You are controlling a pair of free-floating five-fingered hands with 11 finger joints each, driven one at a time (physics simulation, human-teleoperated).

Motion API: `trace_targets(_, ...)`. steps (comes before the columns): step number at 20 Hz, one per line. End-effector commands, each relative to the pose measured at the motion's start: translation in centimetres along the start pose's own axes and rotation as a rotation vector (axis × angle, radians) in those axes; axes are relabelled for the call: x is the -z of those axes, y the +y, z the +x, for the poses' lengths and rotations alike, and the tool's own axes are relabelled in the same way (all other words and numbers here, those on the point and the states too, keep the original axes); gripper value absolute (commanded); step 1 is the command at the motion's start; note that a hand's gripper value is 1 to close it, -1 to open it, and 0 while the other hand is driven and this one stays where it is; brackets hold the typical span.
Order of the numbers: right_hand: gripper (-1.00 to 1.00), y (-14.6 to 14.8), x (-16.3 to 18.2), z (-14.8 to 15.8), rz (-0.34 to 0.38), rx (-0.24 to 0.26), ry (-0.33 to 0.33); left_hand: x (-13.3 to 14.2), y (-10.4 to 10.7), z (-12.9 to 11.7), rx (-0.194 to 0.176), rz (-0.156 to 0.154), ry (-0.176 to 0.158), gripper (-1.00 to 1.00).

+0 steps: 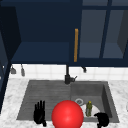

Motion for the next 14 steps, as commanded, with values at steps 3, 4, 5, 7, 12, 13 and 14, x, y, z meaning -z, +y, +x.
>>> trace_targets(3,0.00,0.0,0.0,0.0,0.000,0.000,0.000,-0.9,-0.3,2.7,-0.023,-0.127,-0.015,-1.00)
trace_targets(4,0.00,0.0,0.0,0.0,0.000,0.000,0.000,-1.1,-0.2,3.1,-0.028,-0.136,-0.015,-1.00)
trace_targets(5,0.00,0.0,0.0,0.0,0.000,0.000,0.000,-1.5,-0.1,3.1,-0.035,-0.138,-0.028,-1.00)
trace_targets(7,0.00,0.0,0.0,0.0,0.000,0.000,0.000,-2.0,-0.1,3.4,-0.041,-0.144,-0.039,-1.00)
trace_targets(12,0.00,0.0,0.0,0.0,0.000,0.000,0.000,-2.9,-2.6,2.1,-0.007,-0.125,-0.052,-1.00)
trace_targets(13,0.00,0.0,0.0,0.0,0.000,0.000,0.000,-2.9,-3.1,1.8,0.001,-0.123,-0.051,-1.00)
trace_targets(14,0.00,0.0,0.0,0.0,0.000,0.000,0.000,-2.9,-3.8,1.3,0.002,-0.121,-0.048,-1.00)
